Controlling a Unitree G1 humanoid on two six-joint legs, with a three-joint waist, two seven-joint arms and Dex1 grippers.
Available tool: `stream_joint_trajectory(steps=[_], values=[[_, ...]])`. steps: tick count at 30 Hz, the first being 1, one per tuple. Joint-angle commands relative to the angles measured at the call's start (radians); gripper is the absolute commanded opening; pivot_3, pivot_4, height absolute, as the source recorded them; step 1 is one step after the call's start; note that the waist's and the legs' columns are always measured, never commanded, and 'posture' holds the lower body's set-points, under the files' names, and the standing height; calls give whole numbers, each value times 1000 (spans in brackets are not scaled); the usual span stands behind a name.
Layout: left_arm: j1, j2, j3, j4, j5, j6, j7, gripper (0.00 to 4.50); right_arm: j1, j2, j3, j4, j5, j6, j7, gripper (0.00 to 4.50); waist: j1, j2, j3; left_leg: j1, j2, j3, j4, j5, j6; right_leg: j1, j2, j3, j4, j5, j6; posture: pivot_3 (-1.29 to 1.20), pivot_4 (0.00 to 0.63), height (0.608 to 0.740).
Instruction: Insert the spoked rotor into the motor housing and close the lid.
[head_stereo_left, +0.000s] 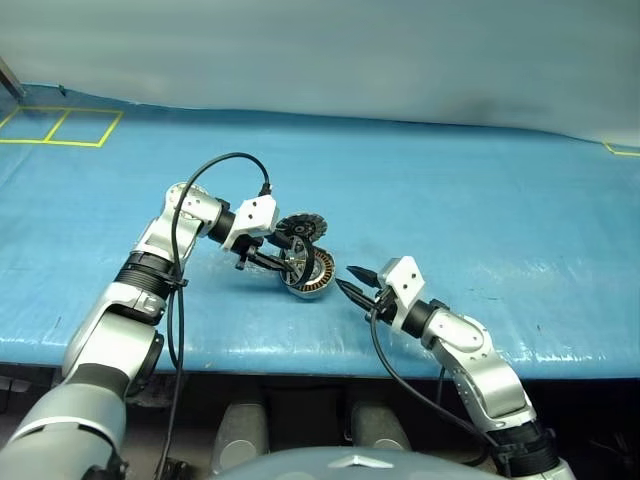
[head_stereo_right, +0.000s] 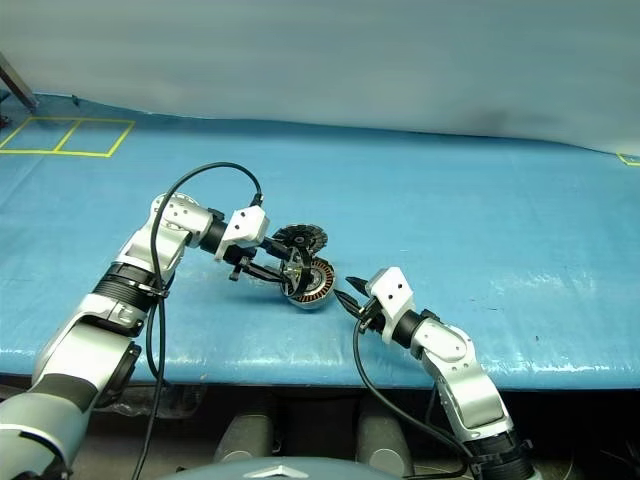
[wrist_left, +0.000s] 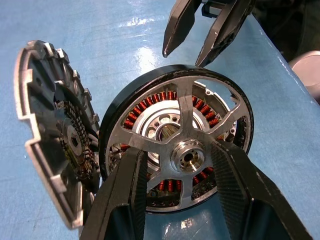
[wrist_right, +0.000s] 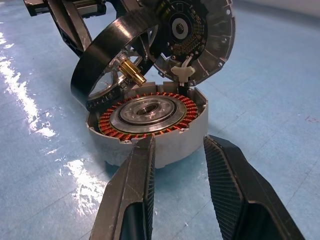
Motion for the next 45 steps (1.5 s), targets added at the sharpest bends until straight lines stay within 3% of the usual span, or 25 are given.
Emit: stream_joint_trajectory(steps=[1,9,14,25,45], values=[[-31,-8,-2,10,12,-19,-1,1646,0,0,-20,-10,7,-26,1,1610,0,0,0,0,0,0,0,0,0,0,0,0,0,0,0,0,150,740],[-53,-6,-17,29,36,-39,-1,1646,-3,0,-19,-4,1,-36,-5,1610,-1,0,0,0,0,0,0,0,0,0,0,0,0,0,0,0,150,740],[-53,-8,-13,36,59,-60,31,3236,-4,-2,-17,-5,-4,-39,-9,1610,0,0,0,0,0,0,0,0,0,0,0,0,0,0,0,0,150,740],[-43,-9,7,35,42,-51,39,3236,-6,-4,-15,-5,-11,-38,-12,1610,1,0,0,0,0,0,0,0,0,0,0,0,0,0,0,0,150,740],[51,41,102,-121,-95,131,34,3236,-8,-28,-17,-31,-32,-17,-11,1610,-2,0,0,0,0,0,0,0,0,0,0,0,0,0,0,0,150,740]])
